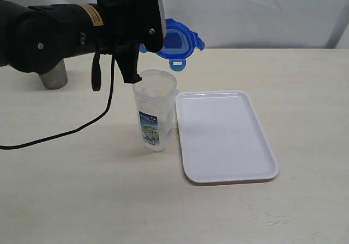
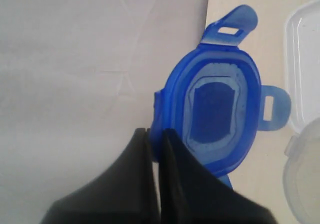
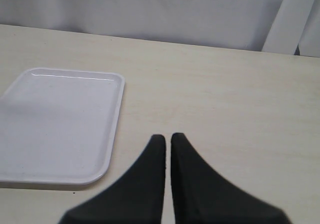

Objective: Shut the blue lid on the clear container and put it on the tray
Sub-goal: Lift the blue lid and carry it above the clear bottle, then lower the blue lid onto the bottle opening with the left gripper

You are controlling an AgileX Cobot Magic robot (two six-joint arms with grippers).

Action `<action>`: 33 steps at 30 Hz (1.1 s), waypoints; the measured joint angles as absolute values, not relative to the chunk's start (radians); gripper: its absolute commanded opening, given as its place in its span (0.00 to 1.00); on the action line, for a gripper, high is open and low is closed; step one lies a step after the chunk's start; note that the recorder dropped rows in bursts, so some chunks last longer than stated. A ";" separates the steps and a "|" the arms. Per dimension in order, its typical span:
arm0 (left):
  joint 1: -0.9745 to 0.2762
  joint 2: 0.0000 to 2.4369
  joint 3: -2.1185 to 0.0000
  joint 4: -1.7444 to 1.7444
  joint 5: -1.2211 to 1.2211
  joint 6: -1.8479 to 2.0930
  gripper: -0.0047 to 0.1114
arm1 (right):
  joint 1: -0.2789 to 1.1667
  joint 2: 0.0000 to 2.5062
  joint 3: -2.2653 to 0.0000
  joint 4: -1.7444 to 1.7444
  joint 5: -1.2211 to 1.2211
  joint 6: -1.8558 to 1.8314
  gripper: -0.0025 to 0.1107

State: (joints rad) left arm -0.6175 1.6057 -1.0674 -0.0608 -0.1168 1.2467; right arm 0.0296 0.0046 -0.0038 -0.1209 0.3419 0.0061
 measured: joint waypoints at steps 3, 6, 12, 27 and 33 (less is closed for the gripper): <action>-0.618 1.621 -1.067 -0.061 -0.149 1.271 0.04 | 0.030 0.005 -0.004 -0.121 0.342 0.006 0.06; -0.618 1.622 -1.067 -0.061 -0.151 1.320 0.04 | 0.030 0.005 -0.004 -0.121 0.342 0.006 0.06; -0.618 1.622 -1.067 -0.107 -0.145 1.442 0.04 | 0.030 0.005 -0.004 -0.121 0.342 0.006 0.06; -0.618 1.620 -1.067 -0.161 -0.048 1.495 0.04 | 0.030 0.005 -0.004 -0.121 0.342 0.006 0.06; -0.618 1.595 -1.067 -0.161 -0.062 1.495 0.04 | 0.030 0.005 -0.004 -0.121 0.342 0.006 0.06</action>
State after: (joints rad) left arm -0.6175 1.5949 -1.0674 -0.1609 -0.0623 1.4948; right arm 0.0296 0.0046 -0.0038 -0.1209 0.3419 0.0061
